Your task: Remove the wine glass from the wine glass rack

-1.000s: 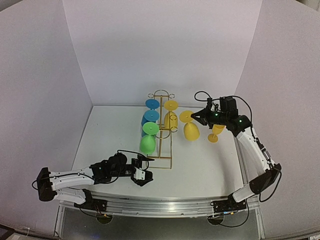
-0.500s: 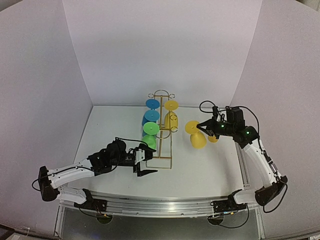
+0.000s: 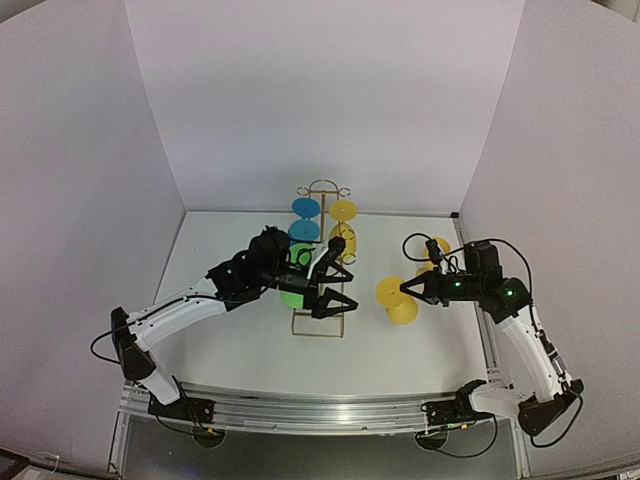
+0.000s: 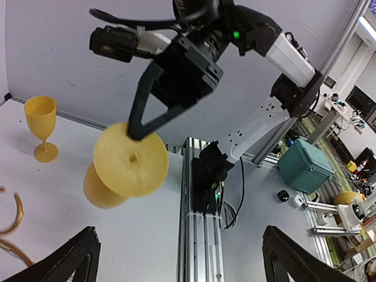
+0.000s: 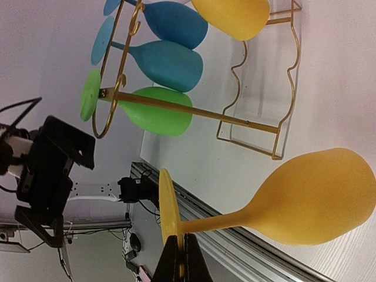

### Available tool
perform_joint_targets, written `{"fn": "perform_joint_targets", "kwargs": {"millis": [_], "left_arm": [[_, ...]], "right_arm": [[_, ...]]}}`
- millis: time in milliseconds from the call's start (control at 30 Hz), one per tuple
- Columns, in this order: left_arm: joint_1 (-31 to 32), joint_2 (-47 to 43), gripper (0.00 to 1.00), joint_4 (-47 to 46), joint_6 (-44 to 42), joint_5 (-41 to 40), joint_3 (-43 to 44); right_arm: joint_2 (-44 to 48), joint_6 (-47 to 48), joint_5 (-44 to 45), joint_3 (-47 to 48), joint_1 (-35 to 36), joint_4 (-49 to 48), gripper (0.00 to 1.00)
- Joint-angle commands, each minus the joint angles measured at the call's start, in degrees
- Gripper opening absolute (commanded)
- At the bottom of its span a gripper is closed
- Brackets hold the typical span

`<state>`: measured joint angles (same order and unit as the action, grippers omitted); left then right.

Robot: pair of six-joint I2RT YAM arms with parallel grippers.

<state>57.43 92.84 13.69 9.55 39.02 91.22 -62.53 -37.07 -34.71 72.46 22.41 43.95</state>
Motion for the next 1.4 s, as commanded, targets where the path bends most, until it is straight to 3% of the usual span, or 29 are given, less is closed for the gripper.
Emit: {"fn": "perform_joint_targets", "kwargs": {"millis": [0, 100, 200, 367, 767, 1133, 1367], "left_arm": [[0.03, 11.37, 0.96, 9.99, 9.43, 5.14, 15.43], [1.04, 18.51, 0.96, 16.38, 9.78, 6.26, 25.12], [2.25, 21.4, 0.95, 17.96, 9.85, 6.91, 28.74], [2.31, 22.03, 0.92, 16.95, 10.64, 6.95, 28.96], [0.53, 16.09, 0.92, 12.12, 10.36, 5.4, 19.84], [0.66, 10.62, 0.91, 16.6, -2.41, 4.33, 19.25], [2.13, 11.52, 0.92, 20.04, -1.62, 2.51, 23.04]], "right_arm": [[3.58, 4.83, -5.2, -0.79, 0.14, 0.26, 0.0], [4.55, 5.47, -5.63, -0.67, 0.2, 0.19, 0.0], [5.02, 6.16, -6.05, -0.56, 0.23, 0.18, 0.0], [4.93, 7.04, -5.69, 0.4, 0.22, 0.13, 0.0], [2.14, 7.12, -4.36, 3.26, 0.19, 0.1, 0.0], [2.73, 7.71, -6.82, 5.12, 0.61, -0.81, 0.0], [1.67, 7.89, -8.19, 6.92, 0.93, -2.19, 0.0]]}}
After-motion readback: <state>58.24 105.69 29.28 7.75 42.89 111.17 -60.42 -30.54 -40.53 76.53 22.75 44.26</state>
